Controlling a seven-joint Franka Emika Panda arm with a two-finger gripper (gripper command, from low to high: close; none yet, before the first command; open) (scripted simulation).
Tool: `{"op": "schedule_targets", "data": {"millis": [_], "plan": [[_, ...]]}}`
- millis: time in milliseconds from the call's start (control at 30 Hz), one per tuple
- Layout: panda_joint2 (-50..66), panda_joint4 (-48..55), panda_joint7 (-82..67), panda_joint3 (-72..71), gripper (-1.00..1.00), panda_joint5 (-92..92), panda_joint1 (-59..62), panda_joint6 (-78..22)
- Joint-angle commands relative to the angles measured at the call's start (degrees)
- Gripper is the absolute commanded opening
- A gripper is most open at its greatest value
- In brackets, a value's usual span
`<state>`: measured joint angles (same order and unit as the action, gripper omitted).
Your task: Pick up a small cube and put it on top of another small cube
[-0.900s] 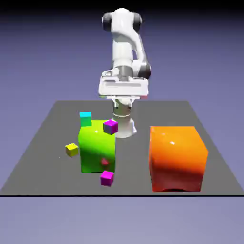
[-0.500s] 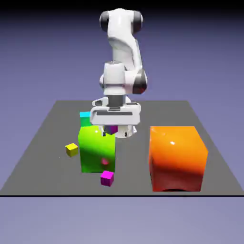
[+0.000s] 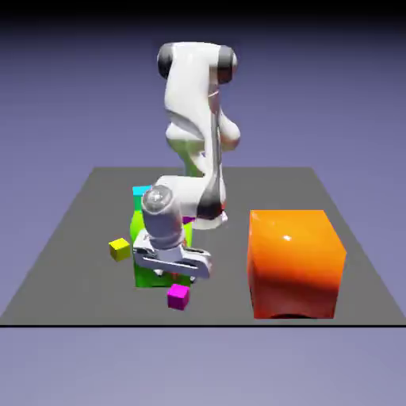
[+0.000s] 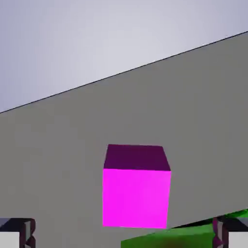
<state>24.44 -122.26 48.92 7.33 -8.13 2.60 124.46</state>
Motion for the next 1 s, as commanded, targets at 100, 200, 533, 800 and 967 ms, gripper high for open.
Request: {"op": "schedule_targets", "data": {"millis": [100, 200, 533, 800, 967], "plan": [[5.6, -1.92, -1.04, -1.07, 0.0, -1.5, 0.33, 7.47], [6.7, -2.29, -1.25, -1.28, -1.0, -1.79, 0.4, 8.92], [-13.32, -2.47, -0.44, -0.92, -1.0, 2.8, 0.4, -10.75], [-29.93, -5.55, -0.99, -2.08, -1.0, 6.29, 0.9, -24.16], [-39.94, -7.41, -1.33, -2.77, -1.0, 8.4, 1.2, -32.24]]}}
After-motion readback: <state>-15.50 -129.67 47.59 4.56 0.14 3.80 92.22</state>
